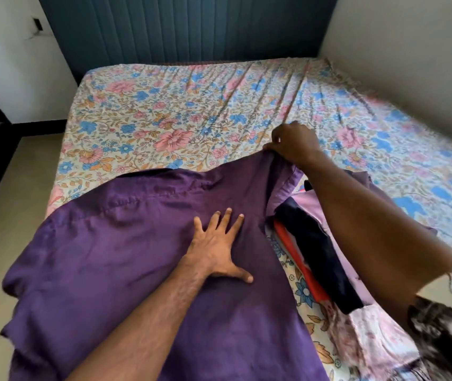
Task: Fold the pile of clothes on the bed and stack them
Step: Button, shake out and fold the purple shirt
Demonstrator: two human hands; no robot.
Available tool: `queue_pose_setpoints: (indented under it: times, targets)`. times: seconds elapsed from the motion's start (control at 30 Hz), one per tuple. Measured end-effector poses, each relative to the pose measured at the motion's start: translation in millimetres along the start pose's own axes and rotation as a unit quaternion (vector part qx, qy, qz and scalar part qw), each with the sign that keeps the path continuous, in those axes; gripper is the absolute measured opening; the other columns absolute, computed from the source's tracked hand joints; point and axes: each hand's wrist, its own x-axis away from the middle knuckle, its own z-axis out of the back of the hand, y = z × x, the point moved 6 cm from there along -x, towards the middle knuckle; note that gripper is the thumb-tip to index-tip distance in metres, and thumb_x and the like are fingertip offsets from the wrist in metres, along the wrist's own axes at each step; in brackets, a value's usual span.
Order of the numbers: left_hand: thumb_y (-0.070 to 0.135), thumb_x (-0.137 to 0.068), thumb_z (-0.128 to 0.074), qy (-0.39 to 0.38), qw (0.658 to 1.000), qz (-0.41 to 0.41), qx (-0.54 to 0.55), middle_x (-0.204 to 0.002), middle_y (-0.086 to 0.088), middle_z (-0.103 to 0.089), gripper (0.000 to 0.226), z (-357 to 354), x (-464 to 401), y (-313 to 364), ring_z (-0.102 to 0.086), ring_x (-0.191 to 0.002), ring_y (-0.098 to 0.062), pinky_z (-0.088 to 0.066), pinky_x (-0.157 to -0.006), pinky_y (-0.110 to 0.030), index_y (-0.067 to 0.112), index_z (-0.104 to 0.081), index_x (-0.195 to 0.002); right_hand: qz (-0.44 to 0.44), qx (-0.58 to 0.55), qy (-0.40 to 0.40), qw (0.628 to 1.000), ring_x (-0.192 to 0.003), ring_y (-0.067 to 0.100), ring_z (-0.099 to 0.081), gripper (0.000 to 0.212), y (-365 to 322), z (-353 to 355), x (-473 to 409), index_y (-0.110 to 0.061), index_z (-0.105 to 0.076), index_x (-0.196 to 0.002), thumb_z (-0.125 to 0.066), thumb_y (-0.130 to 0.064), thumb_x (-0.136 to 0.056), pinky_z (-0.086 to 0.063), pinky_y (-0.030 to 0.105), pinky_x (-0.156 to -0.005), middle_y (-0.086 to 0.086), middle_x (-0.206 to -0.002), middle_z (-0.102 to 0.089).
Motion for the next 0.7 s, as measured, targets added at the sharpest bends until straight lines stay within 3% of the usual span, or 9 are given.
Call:
queue_pose_setpoints:
  times: [0.1, 0.2, 0.3, 0.4, 0.43, 0.5, 0.53, 0.6, 0.7]
  targets:
    - [0.099, -0.046, -0.057, -0.006, 1.000, 0.009, -0.001, -0.168, -0.003, 0.017, 0.151, -2.6, 0.0, 6.2, 0.009, -0.155, -0.029, 0.005, -0.112, -0.071, 0.030, 0.017, -0.158, 0.023, 0.128, -0.031, 0.991, -0.106, 0.034, -0.067, 0.039, -8.6, -13.5, -6.3, -0.017, -0.066, -0.111, -0.066, -0.052, -0.093, -0.047, 0.049, -0.093, 0.010, -0.111, -0.069]
    - [0.097, -0.047, -0.059, -0.020, 1.000, 0.014, 0.007, -0.168, -0.002, 0.016, 0.149, -5.9, 0.8, 6.9, 0.010, -0.155, -0.029, 0.008, -0.112, -0.071, 0.031, 0.015, -0.159, -0.018, 0.150, -0.055, 0.987, -0.119, 0.028, -0.060, 0.046, -7.7, -45.0, -0.6, -0.021, -0.058, -0.126, -0.073, -0.047, -0.090, -0.035, 0.061, -0.106, 0.005, -0.125, -0.063]
    - [0.097, -0.049, -0.059, -0.024, 1.000, 0.016, 0.010, -0.168, -0.001, 0.018, 0.148, -6.1, 1.6, 4.8, 0.013, -0.155, -0.028, 0.009, -0.112, -0.071, 0.030, 0.013, -0.159, -0.153, 0.110, -0.057, 0.980, -0.110, 0.030, -0.062, 0.069, 3.2, -51.5, 8.4, -0.015, -0.053, -0.132, -0.061, -0.067, -0.088, -0.037, 0.059, -0.101, 0.009, -0.123, -0.063]
    - [0.097, -0.050, -0.059, -0.032, 0.999, 0.017, 0.017, -0.167, 0.001, 0.020, 0.147, -8.8, 2.7, 5.1, 0.014, -0.155, -0.027, 0.009, -0.112, -0.071, 0.030, 0.012, -0.160, -0.289, 0.005, -0.179, 0.940, -0.123, 0.036, -0.059, 0.102, 37.2, -76.0, 28.8, -0.008, -0.047, -0.143, -0.056, -0.086, -0.077, -0.039, 0.061, -0.103, 0.012, -0.136, -0.059]
    - [0.097, -0.050, -0.059, -0.033, 0.999, 0.020, 0.020, -0.167, 0.001, 0.020, 0.147, -9.3, 2.6, 5.6, 0.014, -0.154, -0.026, 0.009, -0.112, -0.071, 0.030, 0.011, -0.160, -0.319, -0.073, -0.229, 0.917, -0.122, 0.034, -0.060, 0.096, 47.8, -87.4, 33.4, -0.009, -0.052, -0.142, -0.063, -0.080, -0.078, -0.047, 0.060, -0.101, 0.011, -0.137, -0.059]
    - [0.097, -0.049, -0.059, -0.032, 0.999, 0.024, 0.019, -0.167, 0.001, 0.020, 0.148, -8.7, 2.4, 6.1, 0.015, -0.154, -0.026, 0.009, -0.112, -0.071, 0.029, 0.011, -0.160, -0.349, -0.248, -0.321, 0.845, -0.100, 0.026, -0.065, 0.057, 45.4, -106.3, 50.5, -0.007, -0.062, -0.126, -0.076, -0.044, -0.085, -0.062, 0.049, -0.074, 0.008, -0.121, -0.063]
    - [0.097, -0.049, -0.059, -0.032, 0.999, 0.024, 0.017, -0.167, 0.001, 0.020, 0.148, -8.2, 2.7, 6.3, 0.015, -0.154, -0.026, 0.009, -0.112, -0.071, 0.028, 0.011, -0.160, -0.339, -0.259, -0.345, 0.836, -0.096, 0.025, -0.064, 0.041, 41.9, -105.2, 52.5, -0.006, -0.063, -0.114, -0.076, -0.033, -0.086, -0.062, 0.045, -0.074, 0.007, -0.117, -0.063]
    - [0.097, -0.049, -0.059, -0.031, 0.999, 0.022, 0.011, -0.168, -0.001, 0.019, 0.149, -6.4, 3.9, 7.3, 0.015, -0.154, -0.026, 0.008, -0.112, -0.071, 0.027, 0.011, -0.160, -0.268, -0.148, -0.410, 0.859, -0.101, 0.024, -0.060, 0.028, 35.8, -103.3, 46.0, -0.007, -0.063, -0.095, -0.068, -0.035, -0.093, -0.054, 0.041, -0.095, 0.008, -0.113, -0.063]
    - [0.096, -0.049, -0.060, -0.025, 0.999, 0.019, 0.018, -0.168, -0.001, 0.017, 0.149, -5.2, 9.4, 6.9, 0.015, -0.154, -0.024, 0.008, -0.112, -0.071, 0.027, 0.011, -0.160, -0.188, -0.136, -0.359, 0.904, -0.083, 0.024, -0.058, 0.028, 19.2, -106.1, 28.5, -0.003, -0.071, -0.099, -0.064, -0.031, -0.096, -0.050, 0.037, -0.078, 0.013, -0.099, -0.065]
